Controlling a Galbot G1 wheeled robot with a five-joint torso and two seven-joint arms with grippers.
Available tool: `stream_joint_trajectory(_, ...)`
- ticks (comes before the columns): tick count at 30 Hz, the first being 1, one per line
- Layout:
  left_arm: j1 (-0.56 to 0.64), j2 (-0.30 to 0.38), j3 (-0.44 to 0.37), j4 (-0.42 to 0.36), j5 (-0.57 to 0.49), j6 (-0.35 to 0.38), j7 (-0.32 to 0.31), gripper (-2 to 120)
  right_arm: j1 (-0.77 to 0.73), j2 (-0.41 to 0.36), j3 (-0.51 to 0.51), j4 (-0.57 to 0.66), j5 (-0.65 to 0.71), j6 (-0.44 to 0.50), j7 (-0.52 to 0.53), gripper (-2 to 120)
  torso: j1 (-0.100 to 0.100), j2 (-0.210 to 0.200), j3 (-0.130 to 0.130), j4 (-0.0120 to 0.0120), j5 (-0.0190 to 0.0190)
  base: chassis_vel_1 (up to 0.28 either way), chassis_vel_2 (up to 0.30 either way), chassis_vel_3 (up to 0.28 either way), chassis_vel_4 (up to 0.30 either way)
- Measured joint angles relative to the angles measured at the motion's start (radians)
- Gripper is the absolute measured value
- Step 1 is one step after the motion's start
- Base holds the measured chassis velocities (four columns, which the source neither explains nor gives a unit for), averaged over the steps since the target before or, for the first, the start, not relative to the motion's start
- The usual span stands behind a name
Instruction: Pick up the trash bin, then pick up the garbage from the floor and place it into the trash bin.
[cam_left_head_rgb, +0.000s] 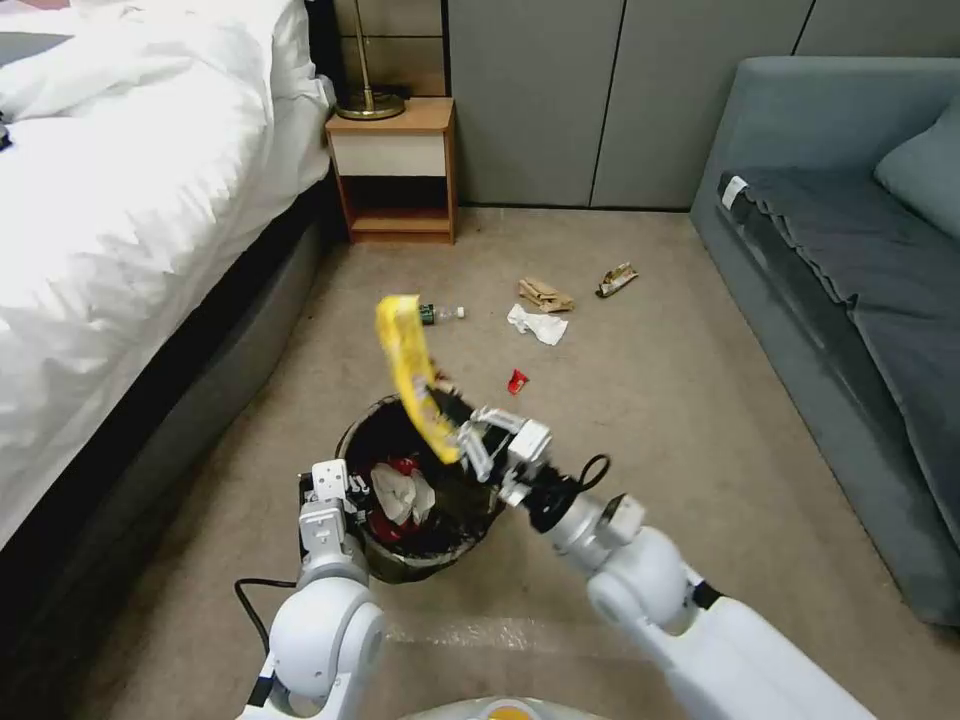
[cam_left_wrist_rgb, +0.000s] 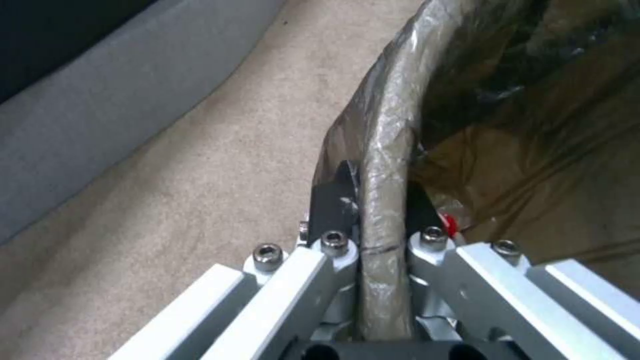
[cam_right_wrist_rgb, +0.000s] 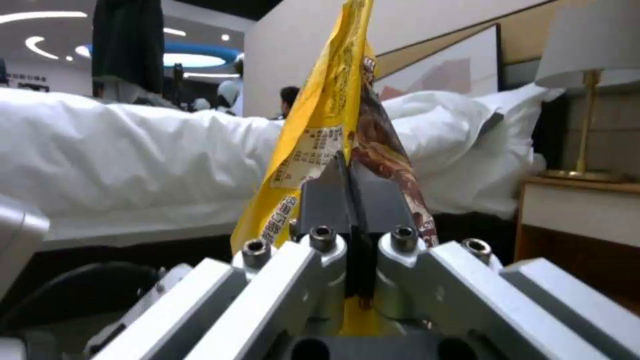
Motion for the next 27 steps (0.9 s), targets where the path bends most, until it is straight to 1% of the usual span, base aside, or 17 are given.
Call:
stream_joint_trajectory(1, 0.0, 0.0, 0.0, 0.0, 0.0, 0.0, 0.0, 1, 0.0, 0.0, 0.0, 0.0, 0.0, 0.0, 0.0, 0, 0.0, 0.0, 0.0, 0.0, 0.0, 0.0, 0.0, 0.0, 0.0)
stream_joint_trajectory(4, -0.001, -0.002, 0.001, -0.002, 0.0, 0.0, 0.0, 1, 0.002, 0.022, -0.015, -0.069, -0.019, 0.02, -0.002, 0, 0.0, 0.0, 0.0, -0.0001, 0.0, 0.0, 0.0, 0.0, 0.0)
stream_joint_trajectory(5, -0.001, -0.002, 0.001, -0.002, 0.0, 0.0, 0.0, 1, 0.002, 0.022, -0.015, -0.069, -0.019, 0.02, -0.002, 0, 0.0, 0.0, 0.0, -0.0001, 0.0, 0.0, 0.0, 0.0, 0.0)
stream_joint_trajectory(8, -0.001, -0.003, 0.002, -0.005, 0.0, 0.0, 0.0, 1, 0.005, 0.044, -0.013, -0.121, -0.029, 0.035, -0.005, 0, 0.0, 0.0, 0.0, 0.0, 0.0001, 0.0, 0.0, 0.0, 0.0)
stream_joint_trajectory(14, 0.0, -0.005, 0.002, -0.012, 0.0, 0.0, 0.0, 1, -0.001, 0.051, -0.012, -0.151, -0.041, 0.041, -0.009, 0, 0.0, 0.0, 0.0, 0.0, 0.0001, 0.0, 0.0, 0.0, 0.0)
stream_joint_trajectory(19, -0.002, -0.005, 0.0, -0.018, 0.0, 0.0, 0.0, 1, -0.026, 0.038, -0.017, -0.164, -0.088, 0.031, -0.009, 0, 0.0, 0.0, 0.0, 0.0, 0.0001, 0.0, 0.0, 0.0, 0.0)
stream_joint_trajectory(20, -0.002, -0.005, 0.0, -0.019, -0.001, 0.0, 0.0, 1, -0.032, 0.034, -0.018, -0.165, -0.096, 0.03, -0.009, 3, 0.0, 0.0, 0.0, -0.0001, 0.0001, 0.0, 0.0, 0.0, 0.0)
stream_joint_trajectory(22, -0.002, -0.005, 0.0, -0.019, -0.001, 0.0, 0.0, 1, -0.035, 0.032, -0.018, -0.165, -0.1, 0.03, -0.01, 6, 0.0, 0.0, 0.0, -0.0001, 0.0, 0.0, 0.0, 0.0, 0.0)
stream_joint_trajectory(23, -0.002, -0.005, -0.001, -0.019, -0.001, 0.0, 0.0, 1, -0.04, 0.03, -0.019, -0.166, -0.105, 0.03, -0.01, 10, 0.0, 0.0, 0.0, -0.0002, 0.0001, 0.0, 0.0, 0.0, 0.0)
stream_joint_trajectory(24, -0.003, -0.005, -0.001, -0.019, -0.002, 0.001, 0.0, 1, -0.045, 0.03, -0.02, -0.17, -0.113, 0.03, -0.012, 17, 0.0, 0.0, 0.0, -0.0001, 0.0001, 0.0, 0.0, 0.0, 0.0)
stream_joint_trajectory(25, -0.003, -0.005, -0.001, -0.019, -0.002, 0.001, 0.0, 1, -0.045, 0.03, -0.02, -0.17, -0.113, 0.03, -0.012, 17, 0.0, 0.0, 0.0, -0.0001, 0.0001, 0.0, 0.0, 0.0, 0.0)
stream_joint_trajectory(27, -0.003, -0.005, -0.001, -0.02, -0.002, 0.001, 0.0, 1, -0.047, 0.03, -0.02, -0.172, -0.116, 0.031, -0.012, 25, 0.0, 0.0, 0.0, 0.0, 0.0001, 0.0, 0.0, 0.0, 0.0)
